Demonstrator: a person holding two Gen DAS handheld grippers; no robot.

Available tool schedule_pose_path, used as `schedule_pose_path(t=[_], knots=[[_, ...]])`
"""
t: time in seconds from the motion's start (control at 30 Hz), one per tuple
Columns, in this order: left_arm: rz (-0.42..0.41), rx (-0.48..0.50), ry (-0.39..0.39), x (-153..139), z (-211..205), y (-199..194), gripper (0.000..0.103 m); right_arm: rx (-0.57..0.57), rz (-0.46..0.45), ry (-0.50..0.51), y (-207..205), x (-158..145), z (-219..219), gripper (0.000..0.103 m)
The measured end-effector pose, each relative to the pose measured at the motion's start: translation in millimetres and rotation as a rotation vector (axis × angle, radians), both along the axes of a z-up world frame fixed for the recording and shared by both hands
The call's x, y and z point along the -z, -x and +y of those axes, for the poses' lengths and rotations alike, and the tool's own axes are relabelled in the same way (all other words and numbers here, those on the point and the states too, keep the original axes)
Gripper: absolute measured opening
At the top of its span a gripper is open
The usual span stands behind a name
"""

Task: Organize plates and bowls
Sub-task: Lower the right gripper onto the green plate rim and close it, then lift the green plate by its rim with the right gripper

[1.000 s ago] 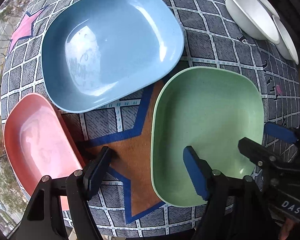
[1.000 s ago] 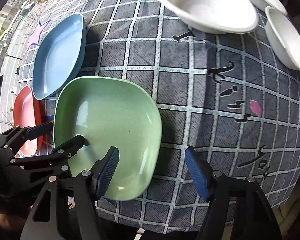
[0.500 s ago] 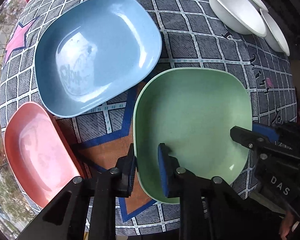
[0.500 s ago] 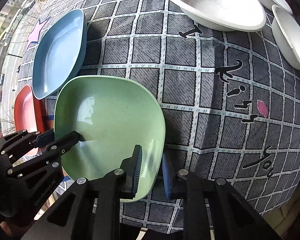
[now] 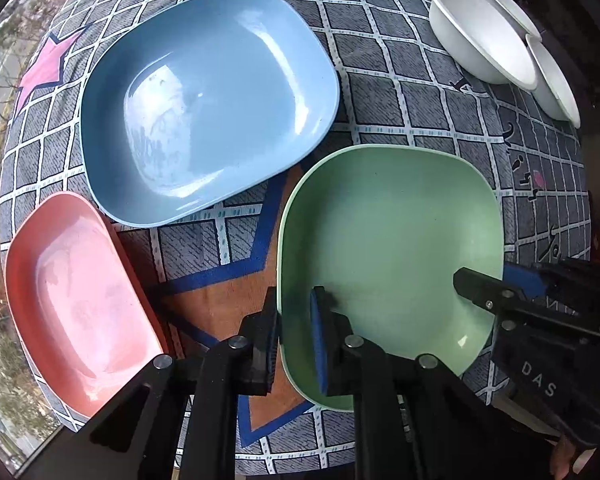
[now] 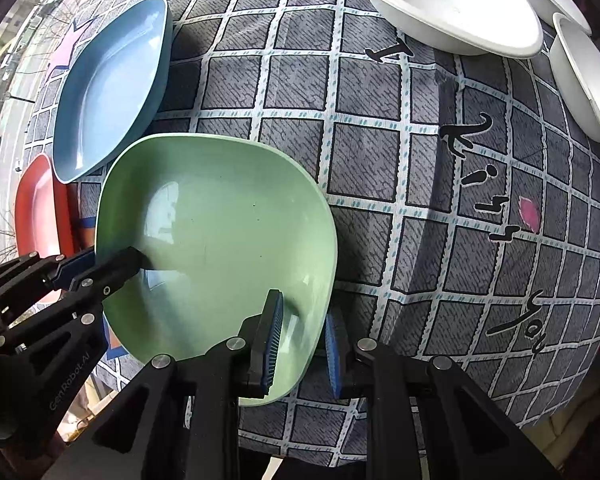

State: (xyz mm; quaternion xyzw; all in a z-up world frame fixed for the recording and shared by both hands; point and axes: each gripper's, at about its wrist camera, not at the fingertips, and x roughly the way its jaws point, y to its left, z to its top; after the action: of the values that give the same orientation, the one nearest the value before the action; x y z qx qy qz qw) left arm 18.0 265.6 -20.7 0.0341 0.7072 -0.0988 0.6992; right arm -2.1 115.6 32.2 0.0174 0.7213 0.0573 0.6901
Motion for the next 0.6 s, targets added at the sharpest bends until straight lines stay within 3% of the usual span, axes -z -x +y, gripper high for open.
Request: schedule_pose_path(t=[0.3,0.6], knots=[[0.074,-0.075,0.087,-4,27,2,0.012,0.041,-0.019,-0.081,-7,-9,-19,0.008],[0.058,-0.018,0.070,-23,6,13,0.012,0.071,-0.030,-0.097,-8,-20,-39,0.008]])
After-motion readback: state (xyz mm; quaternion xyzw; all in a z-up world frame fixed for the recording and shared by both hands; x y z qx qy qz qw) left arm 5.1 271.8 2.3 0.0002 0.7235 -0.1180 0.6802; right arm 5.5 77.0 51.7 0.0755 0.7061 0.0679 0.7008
